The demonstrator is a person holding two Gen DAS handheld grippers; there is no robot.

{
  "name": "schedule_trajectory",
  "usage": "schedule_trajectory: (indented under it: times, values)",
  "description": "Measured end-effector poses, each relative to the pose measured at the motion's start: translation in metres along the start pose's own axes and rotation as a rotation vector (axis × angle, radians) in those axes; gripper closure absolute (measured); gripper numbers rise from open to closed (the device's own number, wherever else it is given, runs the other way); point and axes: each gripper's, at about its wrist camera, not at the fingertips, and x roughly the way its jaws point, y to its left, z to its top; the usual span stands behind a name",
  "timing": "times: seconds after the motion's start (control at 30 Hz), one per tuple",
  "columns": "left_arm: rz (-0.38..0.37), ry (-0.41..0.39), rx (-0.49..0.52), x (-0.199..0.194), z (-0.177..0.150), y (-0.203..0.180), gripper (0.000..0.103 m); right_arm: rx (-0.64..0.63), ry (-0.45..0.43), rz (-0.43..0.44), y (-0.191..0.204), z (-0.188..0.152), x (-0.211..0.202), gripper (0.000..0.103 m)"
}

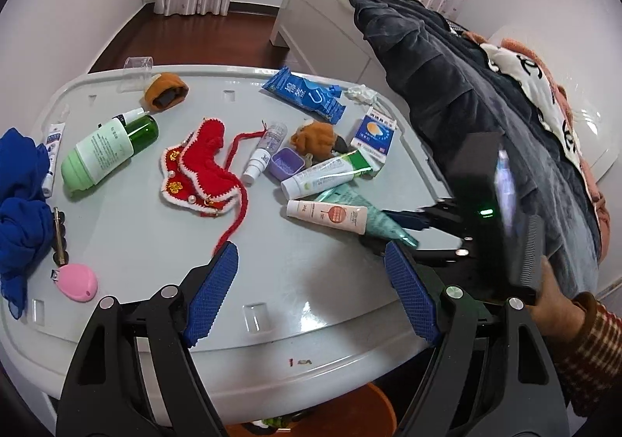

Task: Collect trash
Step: 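Grasp the teal cosmetic tube with the right tool, then grasp the white-green toothpaste tube with the left tool while the right tool holds the teal tube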

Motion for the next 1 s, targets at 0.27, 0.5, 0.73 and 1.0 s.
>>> schedule_trajectory:
  times: [0.27,0.5,0.73,1.0]
  values:
    - [0.027,0.020,0.030,0.009,-0.005,-0.001,0.027,0.233,-0.131,0.068,-0.027,-0.024,-0.070,0.069]
    - [-0.018,0.066,0.037,0.039,0.006,-0.022,0.027,0.326,-0.234,0.130,-0.029,-0.052,-0.108,0.069]
    - [-0.051,0.103,0.317,0.094,0.045,-0.055,0.031,0.354,-0.277,0.164,-0.043,-0.064,-0.120,0.069]
    - [-0.047,0.208,0.608,0.160,0.054,-0.061,0.053,0.370,-0.293,0.198,-0.052,-0.065,-0.118,0.069]
